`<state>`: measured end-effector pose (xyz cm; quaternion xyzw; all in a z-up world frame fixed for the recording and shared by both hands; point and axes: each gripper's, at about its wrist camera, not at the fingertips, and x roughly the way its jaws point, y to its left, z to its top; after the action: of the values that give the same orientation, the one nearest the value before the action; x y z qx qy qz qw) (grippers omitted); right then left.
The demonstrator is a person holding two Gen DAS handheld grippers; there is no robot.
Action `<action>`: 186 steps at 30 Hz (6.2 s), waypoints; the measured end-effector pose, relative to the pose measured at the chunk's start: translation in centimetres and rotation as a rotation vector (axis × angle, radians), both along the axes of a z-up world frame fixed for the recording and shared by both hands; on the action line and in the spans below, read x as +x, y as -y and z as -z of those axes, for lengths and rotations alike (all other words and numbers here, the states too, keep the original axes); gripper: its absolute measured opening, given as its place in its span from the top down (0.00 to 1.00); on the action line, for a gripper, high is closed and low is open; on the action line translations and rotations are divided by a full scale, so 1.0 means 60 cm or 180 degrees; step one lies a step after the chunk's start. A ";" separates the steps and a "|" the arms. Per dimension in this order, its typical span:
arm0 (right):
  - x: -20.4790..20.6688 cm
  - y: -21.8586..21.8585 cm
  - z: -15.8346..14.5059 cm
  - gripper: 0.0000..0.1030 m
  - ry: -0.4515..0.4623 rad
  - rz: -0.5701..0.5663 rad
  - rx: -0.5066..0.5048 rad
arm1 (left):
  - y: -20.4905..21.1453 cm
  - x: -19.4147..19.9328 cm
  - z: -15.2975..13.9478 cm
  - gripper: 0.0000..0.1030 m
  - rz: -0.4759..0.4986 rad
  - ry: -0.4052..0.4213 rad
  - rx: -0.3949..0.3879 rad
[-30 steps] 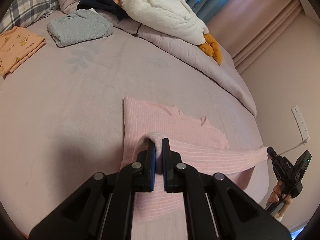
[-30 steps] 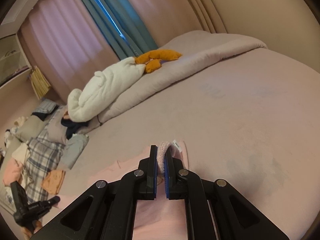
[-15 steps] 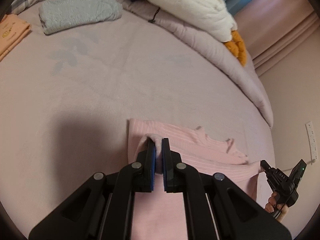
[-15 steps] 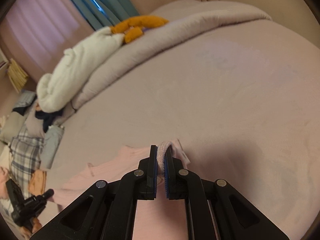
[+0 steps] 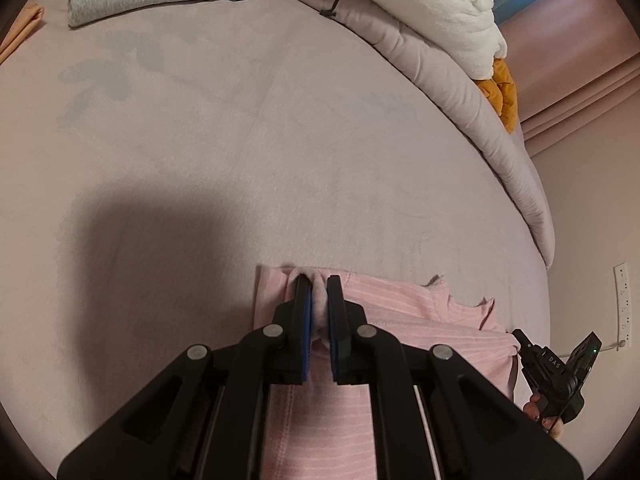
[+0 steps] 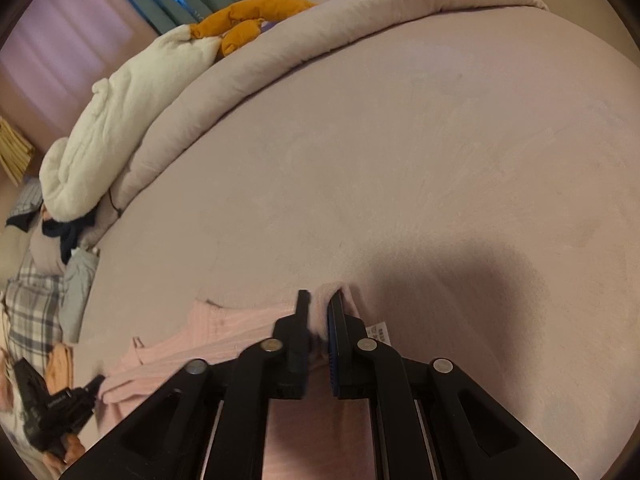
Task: Fold small clothes
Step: 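Lower the folded half onto the collar end and open both grippers, then close the right gripper on the side edge of the folded shirt, then lift the held side strip over the shirt with the right gripper, then open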
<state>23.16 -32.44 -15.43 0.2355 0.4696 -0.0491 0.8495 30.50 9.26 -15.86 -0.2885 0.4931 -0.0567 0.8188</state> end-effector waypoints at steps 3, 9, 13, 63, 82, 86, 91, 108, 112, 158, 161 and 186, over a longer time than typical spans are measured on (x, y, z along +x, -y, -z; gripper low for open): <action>0.005 0.009 -0.005 0.93 0.0041 0.0015 0.0060 | -0.006 0.002 -0.004 0.92 0.0034 0.0003 -0.0042; 0.018 0.016 -0.014 0.93 0.0116 0.0030 0.0191 | -0.020 -0.007 -0.031 0.48 -0.0211 0.0255 0.0095; 0.021 0.014 -0.017 0.72 0.0109 0.0067 0.0112 | -0.025 -0.006 -0.036 0.47 -0.0194 0.0264 0.0121; -0.229 0.010 -0.012 0.95 -0.0287 -0.0018 -0.0305 | 0.046 -0.280 0.019 0.89 0.0555 -0.0063 0.0287; -0.258 0.013 -0.053 0.56 -0.0200 0.0131 -0.0542 | 0.044 -0.277 -0.022 0.39 0.0563 0.0177 0.0391; -0.282 0.020 -0.046 0.53 -0.0213 0.0159 -0.0409 | 0.048 -0.269 -0.005 0.39 0.0558 0.0052 0.0349; -0.297 0.017 -0.028 0.53 -0.0328 0.0146 -0.0283 | 0.046 -0.277 -0.009 0.38 0.0548 0.0035 0.0402; -0.245 0.014 -0.001 0.53 0.0037 0.0297 0.0440 | 0.053 -0.302 -0.042 0.25 0.0493 0.0111 0.0688; -0.230 0.011 0.004 0.53 0.0110 0.0352 0.0526 | 0.058 -0.300 -0.042 0.24 0.0501 0.0115 0.0677; -0.220 -0.041 -0.112 0.89 0.0456 -0.0125 -0.0337 | 0.057 -0.334 -0.048 0.85 0.0744 -0.0007 0.0492; -0.207 -0.066 -0.124 0.89 0.0521 -0.0328 -0.0392 | 0.045 -0.335 -0.068 0.80 0.0671 0.0106 0.0517; -0.183 -0.270 -0.023 0.89 -0.0054 -0.1658 -0.0512 | 0.011 -0.335 -0.082 0.68 0.0430 0.0110 0.0480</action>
<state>12.18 -16.25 -14.04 0.0382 0.5161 0.1319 0.8455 10.39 8.62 -10.93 -0.1911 0.5002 -0.0795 0.8408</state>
